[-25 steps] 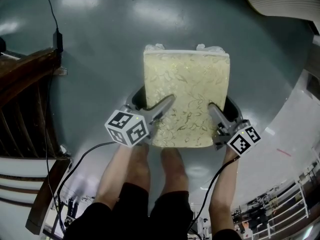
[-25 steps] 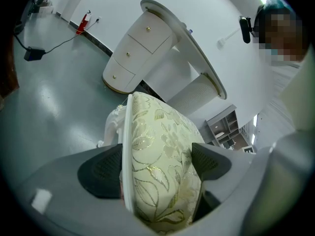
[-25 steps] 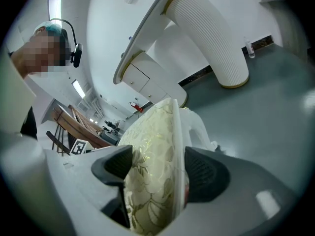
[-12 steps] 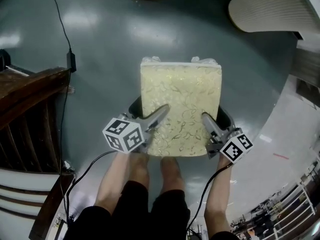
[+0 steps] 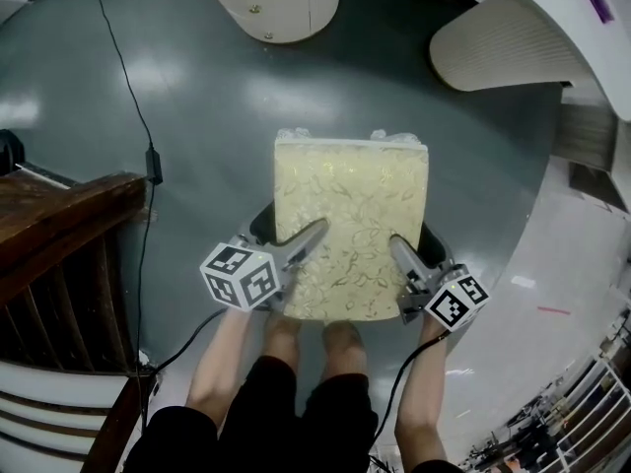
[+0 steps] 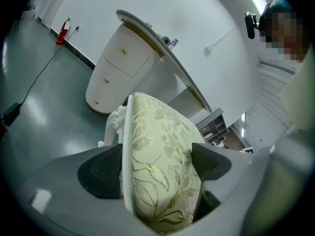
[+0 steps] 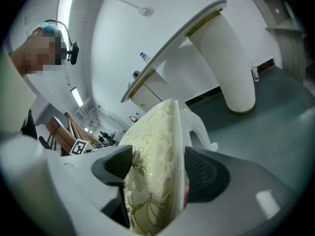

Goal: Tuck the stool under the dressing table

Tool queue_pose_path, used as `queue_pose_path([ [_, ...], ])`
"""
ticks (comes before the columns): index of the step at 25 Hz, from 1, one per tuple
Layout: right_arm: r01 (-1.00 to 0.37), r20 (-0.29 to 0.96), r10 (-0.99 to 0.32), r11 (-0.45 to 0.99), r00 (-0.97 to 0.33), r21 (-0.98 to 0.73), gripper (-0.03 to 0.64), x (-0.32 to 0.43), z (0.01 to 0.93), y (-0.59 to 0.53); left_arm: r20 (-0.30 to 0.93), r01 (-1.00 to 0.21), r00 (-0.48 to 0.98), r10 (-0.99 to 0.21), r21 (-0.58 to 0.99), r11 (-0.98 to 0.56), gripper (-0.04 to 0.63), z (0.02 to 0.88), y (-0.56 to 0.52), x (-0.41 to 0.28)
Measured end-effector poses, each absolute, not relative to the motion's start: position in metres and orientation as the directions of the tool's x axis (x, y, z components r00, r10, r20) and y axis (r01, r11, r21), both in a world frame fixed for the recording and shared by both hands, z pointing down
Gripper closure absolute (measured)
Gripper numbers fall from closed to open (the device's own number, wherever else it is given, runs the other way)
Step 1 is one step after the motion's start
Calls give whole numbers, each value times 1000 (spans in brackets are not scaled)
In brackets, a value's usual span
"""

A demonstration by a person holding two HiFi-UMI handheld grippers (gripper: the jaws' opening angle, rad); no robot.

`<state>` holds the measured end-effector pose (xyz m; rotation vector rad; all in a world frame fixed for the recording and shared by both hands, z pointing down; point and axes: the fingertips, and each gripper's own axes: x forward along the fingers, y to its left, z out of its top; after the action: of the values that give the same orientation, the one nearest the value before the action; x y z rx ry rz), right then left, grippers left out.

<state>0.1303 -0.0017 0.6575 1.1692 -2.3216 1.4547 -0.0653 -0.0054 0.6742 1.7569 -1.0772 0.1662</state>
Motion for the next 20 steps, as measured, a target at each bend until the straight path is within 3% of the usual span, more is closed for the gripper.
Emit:
queue_pose_path([
  [20, -684, 468, -577, 233, -670, -692, 285, 127, 653, 0, 536, -741, 587, -606, 657, -136, 141, 666, -13, -69],
])
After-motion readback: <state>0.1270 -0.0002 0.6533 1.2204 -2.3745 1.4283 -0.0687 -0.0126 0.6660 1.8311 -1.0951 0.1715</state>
